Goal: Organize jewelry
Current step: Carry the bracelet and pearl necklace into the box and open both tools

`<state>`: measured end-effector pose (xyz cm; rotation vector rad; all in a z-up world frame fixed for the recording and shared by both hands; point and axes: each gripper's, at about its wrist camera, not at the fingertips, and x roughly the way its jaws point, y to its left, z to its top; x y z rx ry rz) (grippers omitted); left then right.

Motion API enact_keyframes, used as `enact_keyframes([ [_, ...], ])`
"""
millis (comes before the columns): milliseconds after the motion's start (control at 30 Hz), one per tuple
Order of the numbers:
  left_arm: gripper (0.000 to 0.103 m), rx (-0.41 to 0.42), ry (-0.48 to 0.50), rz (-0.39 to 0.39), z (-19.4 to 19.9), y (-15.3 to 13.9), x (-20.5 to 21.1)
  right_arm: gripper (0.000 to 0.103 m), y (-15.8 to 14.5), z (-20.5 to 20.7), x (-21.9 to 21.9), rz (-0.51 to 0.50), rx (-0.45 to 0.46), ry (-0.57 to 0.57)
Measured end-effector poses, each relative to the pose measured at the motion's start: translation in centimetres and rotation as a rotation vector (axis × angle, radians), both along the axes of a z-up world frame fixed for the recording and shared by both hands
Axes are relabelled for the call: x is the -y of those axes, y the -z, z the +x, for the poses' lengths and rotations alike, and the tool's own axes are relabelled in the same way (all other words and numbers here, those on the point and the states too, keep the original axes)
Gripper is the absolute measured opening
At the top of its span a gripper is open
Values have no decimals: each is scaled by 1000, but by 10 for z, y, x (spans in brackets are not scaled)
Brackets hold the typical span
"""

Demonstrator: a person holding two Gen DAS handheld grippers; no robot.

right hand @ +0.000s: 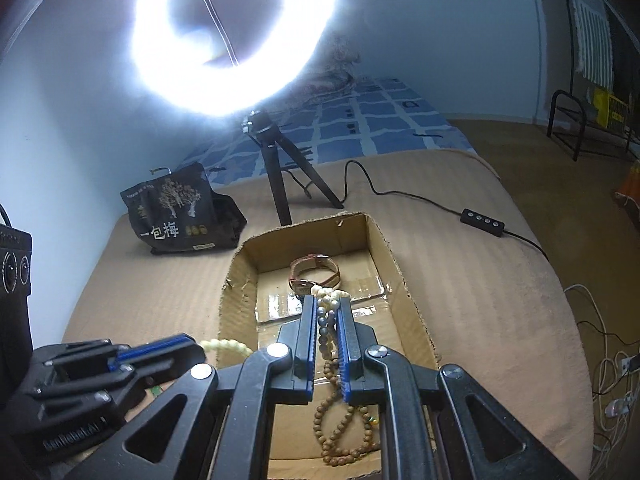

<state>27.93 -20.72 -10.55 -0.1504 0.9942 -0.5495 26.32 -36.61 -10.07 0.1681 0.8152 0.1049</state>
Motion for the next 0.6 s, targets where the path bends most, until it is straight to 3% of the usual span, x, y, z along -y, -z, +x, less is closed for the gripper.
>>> enact_keyframes([
  [333,5,-10,6,39,3,11,8,9,11,7,3,6,-26,8],
  [433,10,-23,-2,52,5,13,6,31,9,7,3,5,-18,23],
  [500,25,-22,-9,59,5,13,3,33,8,6,4,6,-15,28],
  [600,26,-14,-8,68,3,11,1,43,7,5,5,-5,-17,43],
])
